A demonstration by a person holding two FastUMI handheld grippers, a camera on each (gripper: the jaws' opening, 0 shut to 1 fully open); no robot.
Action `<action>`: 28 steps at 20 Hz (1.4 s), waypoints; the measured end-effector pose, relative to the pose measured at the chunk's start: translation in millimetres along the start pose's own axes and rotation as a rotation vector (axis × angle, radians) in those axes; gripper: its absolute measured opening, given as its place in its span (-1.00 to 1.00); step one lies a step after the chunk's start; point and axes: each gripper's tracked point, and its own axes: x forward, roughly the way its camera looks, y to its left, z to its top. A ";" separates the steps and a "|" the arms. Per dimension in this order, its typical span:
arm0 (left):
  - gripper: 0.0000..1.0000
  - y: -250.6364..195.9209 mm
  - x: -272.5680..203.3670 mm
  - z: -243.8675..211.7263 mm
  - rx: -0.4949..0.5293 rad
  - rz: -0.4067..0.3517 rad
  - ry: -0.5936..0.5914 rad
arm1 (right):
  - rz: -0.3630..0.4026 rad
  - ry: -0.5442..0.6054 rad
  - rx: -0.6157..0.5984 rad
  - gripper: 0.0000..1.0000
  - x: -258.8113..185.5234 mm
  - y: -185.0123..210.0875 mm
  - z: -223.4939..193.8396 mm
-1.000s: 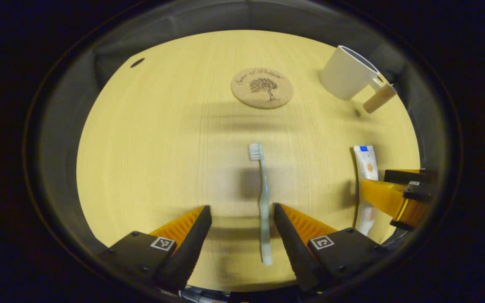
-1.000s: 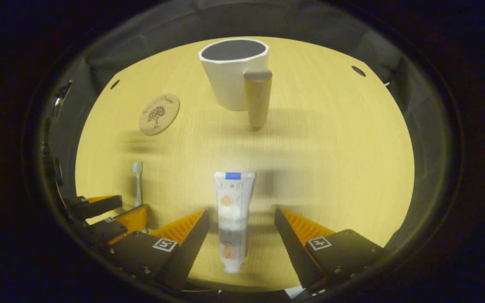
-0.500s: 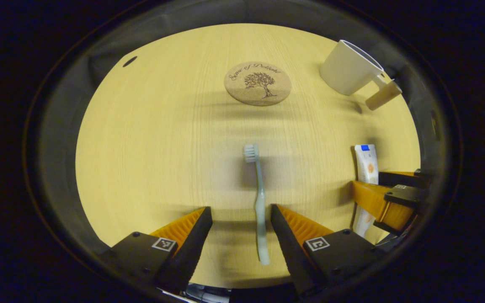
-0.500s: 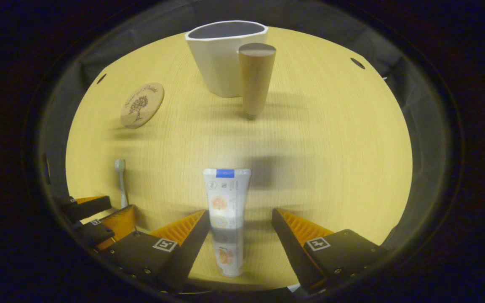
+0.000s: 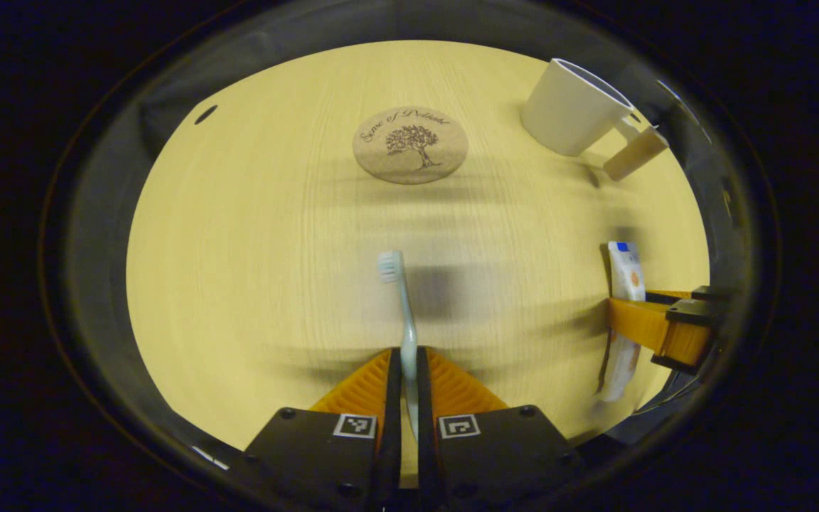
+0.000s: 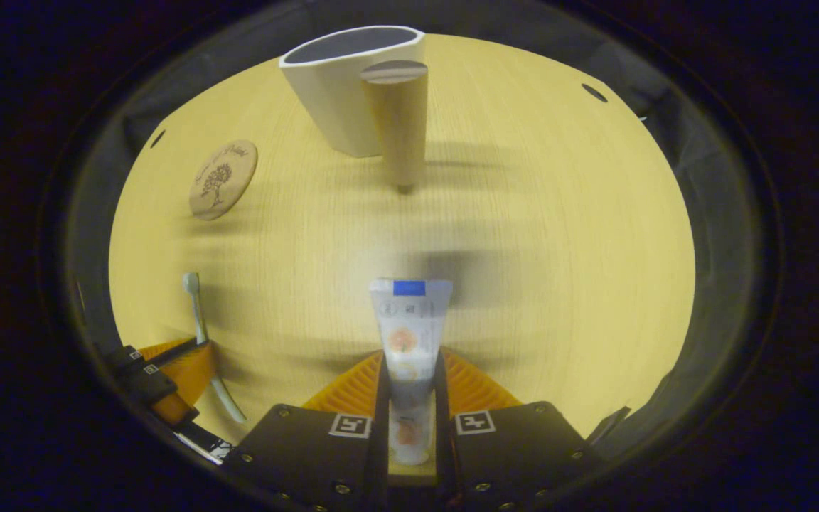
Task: Put the toothbrush and toothpaste on the desktop into the cup, then pick up the cup and place it on the coaster on the desktop.
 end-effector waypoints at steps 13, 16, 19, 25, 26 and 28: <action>-0.82 1.7 -3.3 3.9 -0.070 -0.010 -0.155 | 0.205 -0.078 0.135 -0.81 -1.0 0.0 0.2; -0.82 5.6 -8.7 4.9 -0.114 -0.017 -0.228 | 0.240 -0.138 0.144 -0.81 -24.0 -3.0 2.0; -0.82 16.8 -32.0 19.3 -0.127 -0.002 -0.335 | 0.267 -0.234 0.156 -0.81 -63.2 -8.5 21.0; -0.82 31.0 -98.3 66.2 -0.157 0.003 -0.576 | 0.308 -0.440 0.193 -0.81 -135.2 -6.8 95.5; -0.85 30.3 -107.0 73.5 -0.170 -0.012 -0.608 | 0.316 -0.493 0.194 -0.82 -143.7 -5.5 112.1; -0.82 31.1 -125.3 82.6 -0.182 -0.035 -0.647 | 0.306 -0.588 0.166 -0.82 -161.0 -7.8 144.1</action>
